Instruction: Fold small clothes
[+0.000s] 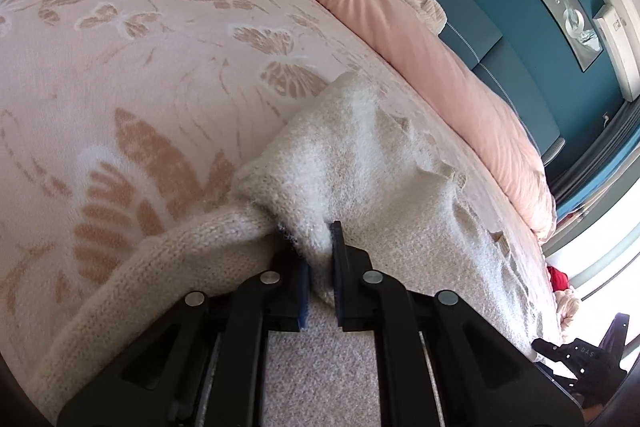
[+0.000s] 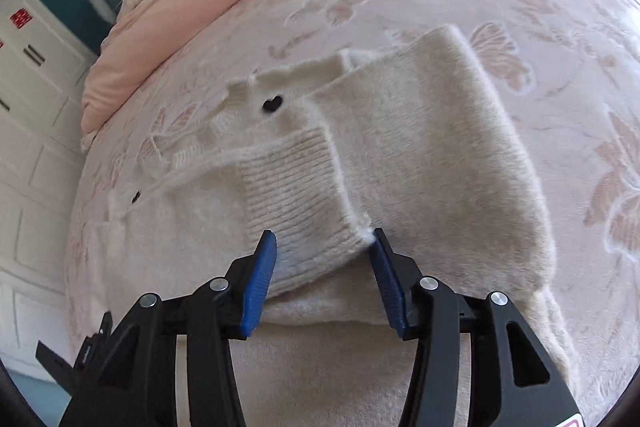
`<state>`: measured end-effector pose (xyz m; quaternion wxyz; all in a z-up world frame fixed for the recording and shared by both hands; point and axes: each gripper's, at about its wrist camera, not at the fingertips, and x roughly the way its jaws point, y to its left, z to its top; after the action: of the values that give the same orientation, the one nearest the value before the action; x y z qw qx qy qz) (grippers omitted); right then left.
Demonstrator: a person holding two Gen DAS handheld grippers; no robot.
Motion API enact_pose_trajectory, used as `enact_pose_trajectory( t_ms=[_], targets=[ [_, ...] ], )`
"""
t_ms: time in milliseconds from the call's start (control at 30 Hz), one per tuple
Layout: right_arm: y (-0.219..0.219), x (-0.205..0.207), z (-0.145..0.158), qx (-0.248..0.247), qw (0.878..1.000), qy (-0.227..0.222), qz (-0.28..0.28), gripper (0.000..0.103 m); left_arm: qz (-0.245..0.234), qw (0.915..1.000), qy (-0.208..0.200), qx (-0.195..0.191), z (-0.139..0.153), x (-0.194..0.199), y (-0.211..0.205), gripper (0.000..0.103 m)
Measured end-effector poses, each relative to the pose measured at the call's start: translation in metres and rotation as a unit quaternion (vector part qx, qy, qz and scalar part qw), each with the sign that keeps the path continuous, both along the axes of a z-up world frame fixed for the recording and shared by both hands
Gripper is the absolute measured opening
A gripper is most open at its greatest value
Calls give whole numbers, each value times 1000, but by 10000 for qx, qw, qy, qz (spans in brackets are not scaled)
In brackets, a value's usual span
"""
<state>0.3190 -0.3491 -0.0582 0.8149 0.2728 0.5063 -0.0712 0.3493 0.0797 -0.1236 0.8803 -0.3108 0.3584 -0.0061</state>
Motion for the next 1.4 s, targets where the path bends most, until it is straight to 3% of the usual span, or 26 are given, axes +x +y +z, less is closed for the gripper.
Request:
enact_pose_trajectory(
  t_ms=[33,67,200,233,300,367,433,467,500,533,633,667,700,733,767,867,1000,1100,1167,1233,1400],
  targets=[
    [4,6,0,-37,9999,27,152,8,-52,9997,193,148,5,5,-3,10],
    [6,7,7,-23,9998,3,190,7,-193,9981,421,400,12,11,-7,9],
    [0,-12,53,-401,9963,-756,62,6,-1063,9766,1089,1521,33,30,-25,9],
    [0,-12,43,-688,9958,-595,116,6,-1257,9700,1189,1708,32,33,-29,10],
    [3,0,-10,-913,9938,412,477,6,-1492,9576,1321,2080,33,38,-36,10],
    [13,-4,2,-1434,9875,112,649,6,-1643,9444,1442,2457,35,41,-45,10],
    [15,-10,24,-1280,9899,-293,541,6,-1716,9363,1537,2651,33,42,-52,10],
    [15,-9,18,-1424,9881,-208,544,7,-1723,9347,1553,2693,32,42,-53,10],
    [14,-3,-2,-1430,9872,250,655,7,-1722,9334,1571,2729,32,43,-54,10],
    [12,-4,-9,-1335,9882,289,686,5,-1732,9309,1584,2797,32,43,-55,10],
    [6,-14,26,-1082,9924,219,545,16,-1756,9219,1643,3038,41,38,-59,17],
    [4,-27,41,-948,9943,68,489,19,-1747,9209,1639,3076,47,31,-58,24],
    [1,-45,54,-874,9950,-72,477,23,-1742,9218,1610,3065,53,22,-56,37],
    [-2,-69,62,-860,9950,-155,485,39,-1751,9240,1587,3007,59,10,-51,45],
    [-5,-93,70,-897,9946,-195,477,57,-1788,9260,1597,2918,65,-5,-44,61],
    [-24,-181,74,-934,9949,-106,360,70,-1793,9322,1602,2707,79,-65,-11,90],
    [-45,-296,46,-625,9969,441,166,71,-1626,9476,1894,1994,71,-153,48,96],
    [-43,-349,22,-267,9969,732,55,71,-1380,9544,2242,1406,50,-206,72,96],
    [-34,-366,13,64,9973,734,31,74,-1241,9601,2250,1107,42,-228,74,97],
    [-23,-366,12,28,9983,578,76,76,-1217,9665,2002,1043,46,-238,65,98],
    [-8,-339,9,354,9989,277,136,77,-1158,9740,1845,621,46,-221,48,98]
  ],
)
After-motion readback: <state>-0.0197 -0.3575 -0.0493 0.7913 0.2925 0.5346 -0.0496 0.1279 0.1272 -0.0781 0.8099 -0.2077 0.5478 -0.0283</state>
